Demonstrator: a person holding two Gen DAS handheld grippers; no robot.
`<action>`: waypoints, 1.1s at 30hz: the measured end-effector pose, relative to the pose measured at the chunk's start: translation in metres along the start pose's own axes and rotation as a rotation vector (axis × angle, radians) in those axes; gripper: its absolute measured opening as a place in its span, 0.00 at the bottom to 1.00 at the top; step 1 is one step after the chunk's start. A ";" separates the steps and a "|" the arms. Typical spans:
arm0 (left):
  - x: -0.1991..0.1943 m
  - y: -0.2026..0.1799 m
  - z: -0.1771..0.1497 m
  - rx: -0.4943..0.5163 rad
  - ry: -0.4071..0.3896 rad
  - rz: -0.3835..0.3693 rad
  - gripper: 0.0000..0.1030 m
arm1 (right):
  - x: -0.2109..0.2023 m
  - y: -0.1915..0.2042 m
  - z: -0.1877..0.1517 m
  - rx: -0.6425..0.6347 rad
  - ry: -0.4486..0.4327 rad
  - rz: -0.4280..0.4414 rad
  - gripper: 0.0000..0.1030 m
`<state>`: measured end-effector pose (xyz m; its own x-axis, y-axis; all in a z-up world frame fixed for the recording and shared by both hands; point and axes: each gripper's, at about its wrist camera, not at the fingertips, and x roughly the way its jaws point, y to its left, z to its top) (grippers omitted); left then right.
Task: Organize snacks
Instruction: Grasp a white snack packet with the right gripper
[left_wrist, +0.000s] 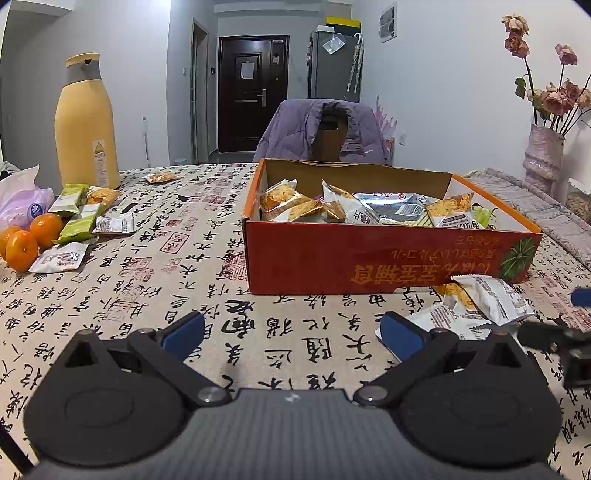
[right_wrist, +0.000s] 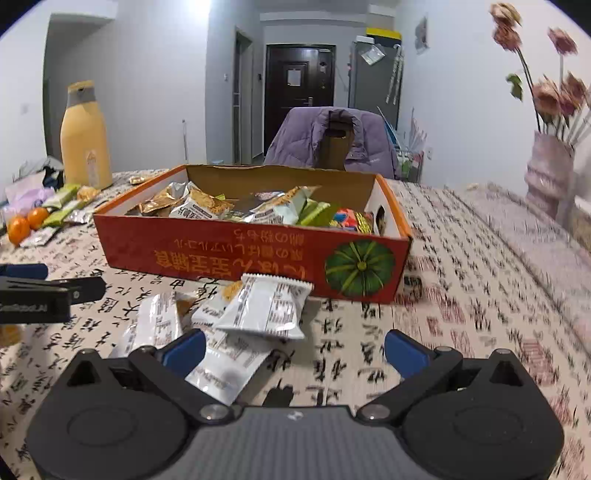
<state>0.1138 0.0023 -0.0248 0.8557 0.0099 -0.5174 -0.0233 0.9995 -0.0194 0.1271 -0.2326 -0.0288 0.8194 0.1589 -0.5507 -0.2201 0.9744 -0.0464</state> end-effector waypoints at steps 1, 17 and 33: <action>0.000 0.000 0.000 -0.001 0.001 -0.002 1.00 | 0.002 0.001 0.003 -0.007 -0.002 -0.002 0.99; 0.002 0.003 -0.001 -0.014 0.007 -0.021 1.00 | 0.049 0.010 0.028 -0.009 0.044 0.031 0.76; 0.001 0.003 -0.001 -0.024 0.006 -0.022 1.00 | 0.044 -0.004 0.019 0.078 0.027 0.078 0.37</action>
<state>0.1139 0.0056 -0.0266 0.8532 -0.0127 -0.5215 -0.0164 0.9986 -0.0511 0.1739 -0.2268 -0.0368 0.7866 0.2318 -0.5723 -0.2403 0.9687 0.0621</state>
